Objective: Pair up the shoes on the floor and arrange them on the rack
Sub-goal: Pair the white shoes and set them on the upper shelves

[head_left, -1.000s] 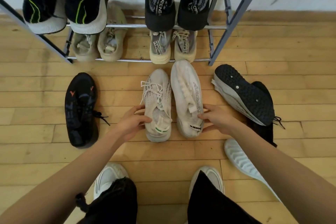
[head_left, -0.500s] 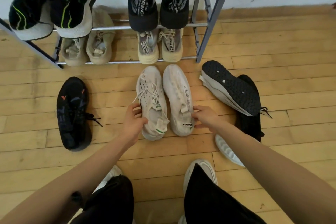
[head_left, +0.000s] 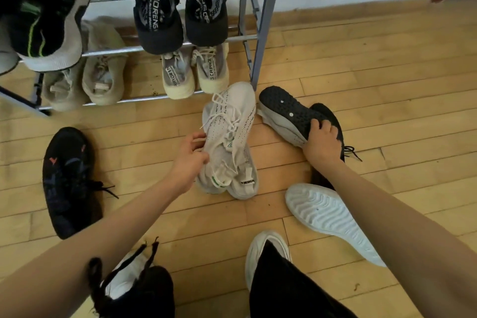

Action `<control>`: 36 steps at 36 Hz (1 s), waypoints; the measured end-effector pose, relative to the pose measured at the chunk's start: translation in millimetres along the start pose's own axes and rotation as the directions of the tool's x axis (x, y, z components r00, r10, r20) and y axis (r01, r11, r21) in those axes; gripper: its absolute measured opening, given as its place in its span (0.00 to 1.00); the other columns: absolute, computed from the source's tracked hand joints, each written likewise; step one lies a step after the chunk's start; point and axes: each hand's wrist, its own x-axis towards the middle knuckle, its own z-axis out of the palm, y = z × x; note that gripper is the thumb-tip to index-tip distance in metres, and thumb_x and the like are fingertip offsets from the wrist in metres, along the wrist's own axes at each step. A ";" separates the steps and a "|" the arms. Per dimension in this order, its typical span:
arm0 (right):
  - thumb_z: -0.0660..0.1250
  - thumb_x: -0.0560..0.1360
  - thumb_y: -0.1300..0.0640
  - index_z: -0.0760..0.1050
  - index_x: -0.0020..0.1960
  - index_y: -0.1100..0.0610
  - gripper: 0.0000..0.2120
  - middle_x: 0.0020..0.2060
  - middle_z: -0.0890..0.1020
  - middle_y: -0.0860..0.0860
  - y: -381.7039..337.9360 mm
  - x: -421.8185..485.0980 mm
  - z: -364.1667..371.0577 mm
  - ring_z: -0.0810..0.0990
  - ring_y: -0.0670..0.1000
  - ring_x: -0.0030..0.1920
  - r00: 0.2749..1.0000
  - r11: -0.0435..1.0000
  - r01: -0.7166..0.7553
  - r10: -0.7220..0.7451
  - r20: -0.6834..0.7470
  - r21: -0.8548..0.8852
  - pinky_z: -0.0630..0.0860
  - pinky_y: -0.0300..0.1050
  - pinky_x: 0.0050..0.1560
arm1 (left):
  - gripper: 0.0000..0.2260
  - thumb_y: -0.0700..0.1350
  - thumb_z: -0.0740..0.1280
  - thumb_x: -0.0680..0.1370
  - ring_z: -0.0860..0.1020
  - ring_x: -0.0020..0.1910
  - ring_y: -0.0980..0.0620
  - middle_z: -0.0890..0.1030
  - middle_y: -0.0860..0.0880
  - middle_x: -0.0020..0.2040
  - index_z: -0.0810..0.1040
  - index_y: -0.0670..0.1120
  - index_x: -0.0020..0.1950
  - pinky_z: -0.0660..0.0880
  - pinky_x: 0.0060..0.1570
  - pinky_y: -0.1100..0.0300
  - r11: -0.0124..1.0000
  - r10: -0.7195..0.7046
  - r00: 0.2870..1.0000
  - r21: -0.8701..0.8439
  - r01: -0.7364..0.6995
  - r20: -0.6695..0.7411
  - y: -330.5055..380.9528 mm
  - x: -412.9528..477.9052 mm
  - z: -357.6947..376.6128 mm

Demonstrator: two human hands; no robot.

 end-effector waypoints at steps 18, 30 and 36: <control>0.62 0.73 0.55 0.71 0.55 0.53 0.10 0.42 0.80 0.52 -28.6 -27.8 -41.9 0.78 0.54 0.39 0.973 0.890 0.223 -0.182 -0.139 0.398 0.74 0.47 0.38 | 0.23 0.26 0.59 0.69 0.78 0.47 0.50 0.78 0.48 0.50 0.71 0.50 0.54 0.75 0.41 0.58 0.960 -0.057 0.960 -0.280 -0.023 -0.275 -24.7 -18.9 -43.9; 0.69 0.72 0.60 0.79 0.59 0.55 0.15 0.57 0.79 0.51 -71.4 38.2 -85.7 0.76 0.52 0.59 0.896 0.899 0.260 -0.361 0.259 0.353 0.69 0.39 0.54 | 0.23 0.26 0.59 0.70 0.77 0.44 0.47 0.78 0.45 0.53 0.71 0.47 0.58 0.75 0.35 0.56 0.943 -0.189 0.950 -0.315 0.104 -0.250 -36.0 -24.1 -86.0; 0.59 0.79 0.60 0.75 0.65 0.59 0.16 0.65 0.76 0.55 -83.0 22.5 -39.4 0.74 0.55 0.63 0.867 0.899 0.360 -0.421 0.267 0.249 0.67 0.42 0.59 | 0.23 0.25 0.59 0.71 0.76 0.55 0.43 0.75 0.42 0.59 0.70 0.46 0.60 0.75 0.45 0.55 0.960 -0.159 0.969 -0.257 0.108 -0.187 -42.3 -14.6 -74.6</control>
